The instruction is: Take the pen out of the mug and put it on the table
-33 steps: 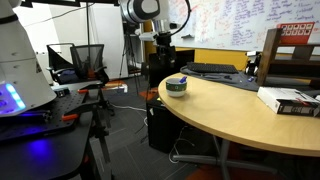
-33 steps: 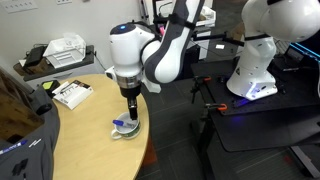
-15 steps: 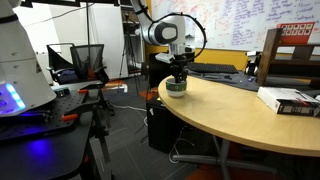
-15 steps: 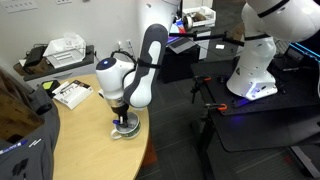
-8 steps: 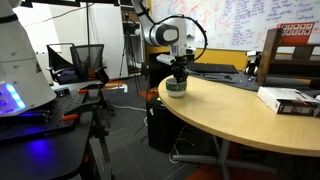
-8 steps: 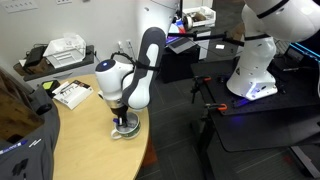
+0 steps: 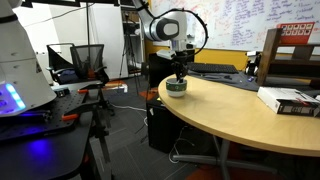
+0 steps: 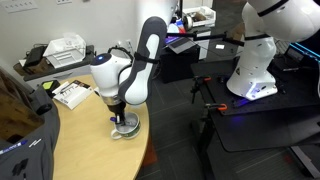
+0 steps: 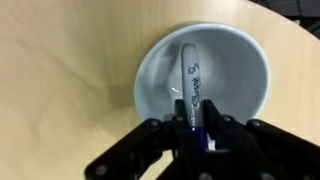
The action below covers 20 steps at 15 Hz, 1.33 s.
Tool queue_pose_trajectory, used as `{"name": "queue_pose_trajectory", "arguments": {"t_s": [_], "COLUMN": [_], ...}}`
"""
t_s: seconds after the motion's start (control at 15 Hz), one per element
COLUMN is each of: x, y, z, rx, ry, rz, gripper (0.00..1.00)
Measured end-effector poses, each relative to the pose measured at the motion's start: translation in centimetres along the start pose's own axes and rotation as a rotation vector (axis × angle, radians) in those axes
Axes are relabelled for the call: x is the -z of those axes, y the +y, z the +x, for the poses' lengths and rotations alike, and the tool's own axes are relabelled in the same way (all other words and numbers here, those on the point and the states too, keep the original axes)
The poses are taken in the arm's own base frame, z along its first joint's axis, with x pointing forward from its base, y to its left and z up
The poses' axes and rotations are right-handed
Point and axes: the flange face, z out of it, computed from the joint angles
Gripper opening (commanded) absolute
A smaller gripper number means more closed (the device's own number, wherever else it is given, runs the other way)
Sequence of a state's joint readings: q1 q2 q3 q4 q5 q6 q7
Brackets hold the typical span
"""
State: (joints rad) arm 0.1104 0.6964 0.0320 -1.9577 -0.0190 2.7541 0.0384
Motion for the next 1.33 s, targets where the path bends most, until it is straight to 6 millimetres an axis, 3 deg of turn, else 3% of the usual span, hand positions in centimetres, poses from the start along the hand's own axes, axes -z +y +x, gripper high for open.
{"name": "queue_pose_trajectory", "arguments": {"t_s": [0.47, 0.6, 0.8, 1.0, 1.33], "x": [8.4, 10.0, 10.1, 8.9, 7.5], "y": [-0.7, -1.6, -3.3, -3.7, 0.1], "z": [-0.4, -0.3, -0.3, 0.8, 5.2], "rx": [0.245, 0.351, 0.508, 0.643, 0.714], "ry": [-0.137, -0.148, -0.150, -0.134, -0.110], "rz": [-0.043, -0.081, -0.146, -0.236, -0.333], "gripper": [0.06, 0.06, 0.06, 0.06, 0.06]}}
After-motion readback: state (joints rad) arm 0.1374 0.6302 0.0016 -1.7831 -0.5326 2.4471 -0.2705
